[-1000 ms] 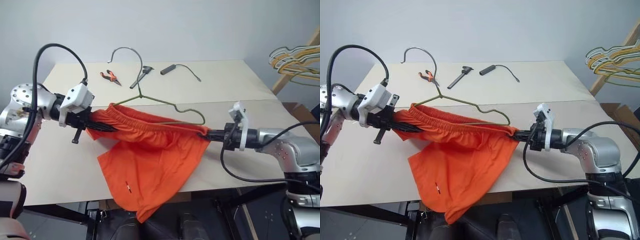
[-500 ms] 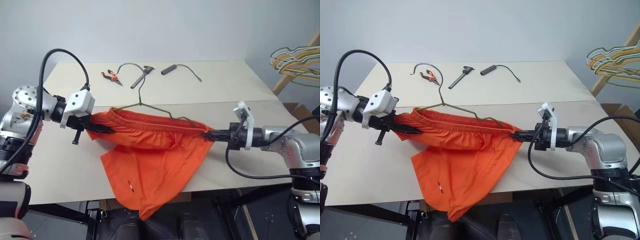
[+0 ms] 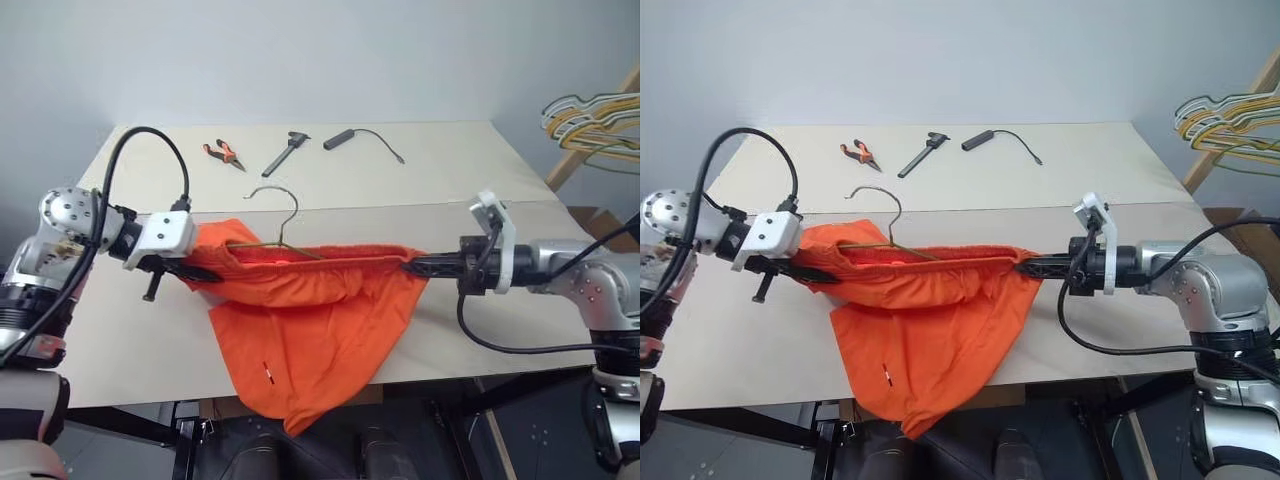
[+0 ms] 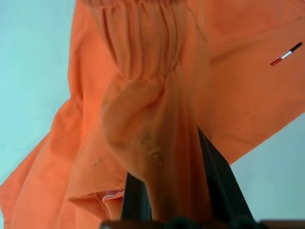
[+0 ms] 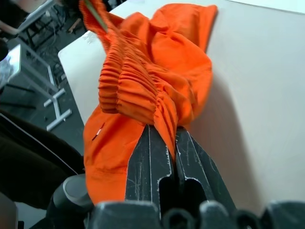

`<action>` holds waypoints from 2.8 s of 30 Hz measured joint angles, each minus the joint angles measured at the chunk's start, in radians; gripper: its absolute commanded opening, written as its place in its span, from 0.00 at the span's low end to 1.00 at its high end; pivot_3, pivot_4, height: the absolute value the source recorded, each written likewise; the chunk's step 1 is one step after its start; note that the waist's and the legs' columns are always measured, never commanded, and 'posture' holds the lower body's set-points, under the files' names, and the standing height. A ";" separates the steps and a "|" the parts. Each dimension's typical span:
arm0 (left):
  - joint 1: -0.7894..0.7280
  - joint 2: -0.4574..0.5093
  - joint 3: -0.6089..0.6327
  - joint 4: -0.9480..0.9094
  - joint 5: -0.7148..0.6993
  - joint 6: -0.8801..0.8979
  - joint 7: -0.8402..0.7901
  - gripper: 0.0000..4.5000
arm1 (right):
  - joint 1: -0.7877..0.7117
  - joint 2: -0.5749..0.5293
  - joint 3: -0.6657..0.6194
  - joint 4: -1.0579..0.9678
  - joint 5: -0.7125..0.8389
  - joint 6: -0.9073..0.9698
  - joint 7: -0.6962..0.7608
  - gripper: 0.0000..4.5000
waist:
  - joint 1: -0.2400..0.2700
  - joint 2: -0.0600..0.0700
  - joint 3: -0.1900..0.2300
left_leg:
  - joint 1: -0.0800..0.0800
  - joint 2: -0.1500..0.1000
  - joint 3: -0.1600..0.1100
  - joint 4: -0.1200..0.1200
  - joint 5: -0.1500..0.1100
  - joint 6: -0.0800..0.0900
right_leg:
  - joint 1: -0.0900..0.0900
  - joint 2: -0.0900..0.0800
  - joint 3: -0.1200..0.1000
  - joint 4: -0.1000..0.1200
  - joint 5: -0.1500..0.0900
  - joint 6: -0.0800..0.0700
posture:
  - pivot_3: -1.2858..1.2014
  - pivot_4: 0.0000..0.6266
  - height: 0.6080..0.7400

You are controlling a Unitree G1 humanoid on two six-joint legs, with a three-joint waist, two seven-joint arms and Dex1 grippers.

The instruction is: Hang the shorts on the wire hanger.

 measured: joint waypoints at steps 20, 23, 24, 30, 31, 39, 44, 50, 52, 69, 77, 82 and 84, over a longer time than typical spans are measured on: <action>-0.049 -0.112 0.029 0.047 0.055 0.042 0.064 0.00 | 0.064 -0.102 0.148 -0.229 -0.122 -0.029 -0.093 0.99 | -0.007 0.000 0.000 | -0.001 0.000 0.000 0.000 0.000 0.000 | -0.001 0.000 0.000 0.000 0.000 0.000 | 0.49 0.09 1.00; -0.049 -0.112 0.040 0.047 0.055 0.042 0.065 0.00 | 0.065 -0.158 0.147 -0.214 -0.160 -0.082 -0.063 0.99 | -0.006 0.000 0.000 | -0.001 0.000 0.000 0.000 0.000 0.000 | -0.001 0.000 0.000 -0.001 0.000 0.000 | 0.49 0.09 1.00; -0.048 -0.112 0.041 0.046 0.055 0.042 0.066 0.00 | 0.065 -0.180 0.145 -0.201 -0.167 -0.112 -0.037 0.99 | -0.006 0.000 0.000 | -0.001 0.000 0.000 0.000 0.000 0.001 | -0.001 0.000 0.000 -0.001 0.000 0.000 | 0.49 0.09 1.00; -0.042 -0.109 0.042 0.041 0.055 0.042 0.061 0.00 | -0.019 -0.199 0.077 -0.082 -0.155 -0.204 0.065 0.99 | -0.009 0.000 0.000 | 0.000 0.000 0.001 0.000 0.000 0.000 | -0.001 0.000 0.001 0.000 0.000 0.000 | 0.49 0.08 1.00; -0.042 -0.107 0.042 0.042 0.058 0.041 0.056 0.00 | -0.078 -0.183 0.064 -0.061 -0.151 -0.205 0.073 0.99 | -0.013 0.000 0.000 | 0.001 0.000 0.001 0.000 0.000 0.000 | -0.001 0.000 0.001 0.000 0.000 0.000 | 0.49 0.08 1.00; -0.060 -0.105 0.038 0.061 0.097 0.017 0.023 0.00 | -0.326 0.124 0.184 -0.028 -0.176 -0.206 -0.029 0.99 | -0.031 0.001 -0.002 | 0.000 0.000 0.001 0.000 0.000 0.000 | -0.001 0.000 0.001 0.002 0.000 0.000 | 0.49 0.07 1.00; -0.088 -0.112 0.037 0.082 0.113 0.002 0.014 0.00 | -0.385 0.310 0.297 0.019 -0.246 -0.206 -0.129 0.99 | -0.030 0.001 -0.002 | -0.005 0.000 0.000 0.000 0.002 -0.004 | -0.003 0.000 -0.001 0.005 0.000 0.000 | 0.49 0.08 1.00; -0.089 -0.119 0.037 0.088 0.113 0.002 0.003 0.00 | -0.389 0.389 0.336 0.082 -0.300 -0.208 -0.172 0.72 | -0.031 0.001 -0.003 | -0.006 0.000 0.000 0.000 0.003 -0.006 | -0.004 0.000 -0.001 0.004 0.000 0.000 | 0.49 0.08 1.00; -0.089 -0.120 0.037 0.088 0.113 0.002 0.002 0.00 | -0.389 0.402 0.341 0.101 -0.316 -0.213 -0.170 0.55 | -0.033 0.001 -0.003 | -0.006 0.000 0.000 0.000 0.003 -0.005 | -0.004 0.000 -0.001 0.005 0.000 0.000 | 0.49 0.08 1.00; -0.089 -0.114 0.046 0.075 0.052 0.069 -0.005 0.26 | -0.375 0.407 0.339 0.140 -0.364 -0.346 -0.062 0.00 | -0.033 0.001 -0.003 | -0.006 0.000 -0.001 0.000 0.003 -0.005 | -0.004 0.000 -0.001 0.005 0.000 0.000 | 0.50 0.08 1.00; -0.091 -0.039 0.059 0.034 -0.035 0.134 -0.005 0.84 | -0.341 0.402 0.340 0.147 -0.376 -0.390 -0.030 0.00 | -0.033 0.001 -0.003 | -0.005 0.000 -0.001 0.000 0.003 -0.005 | -0.004 0.000 -0.001 0.005 0.000 0.000 | 0.50 0.09 1.00; -0.090 0.017 0.068 0.055 -0.040 0.125 -0.004 0.99 | -0.335 0.395 0.340 0.147 -0.376 -0.397 -0.018 0.00 | -0.031 0.001 -0.003 | -0.005 0.000 0.000 0.000 0.003 -0.005 | -0.004 0.000 -0.001 0.005 0.000 0.000 | 0.50 0.09 1.00; -0.088 0.017 0.084 0.079 -0.019 0.097 0.016 0.99 | -0.335 0.390 0.338 0.147 -0.376 -0.399 -0.016 0.00 | -0.030 0.001 -0.003 | -0.005 0.000 0.000 0.000 0.003 -0.005 | -0.004 0.000 -0.001 0.005 0.000 0.000 | 0.50 0.08 1.00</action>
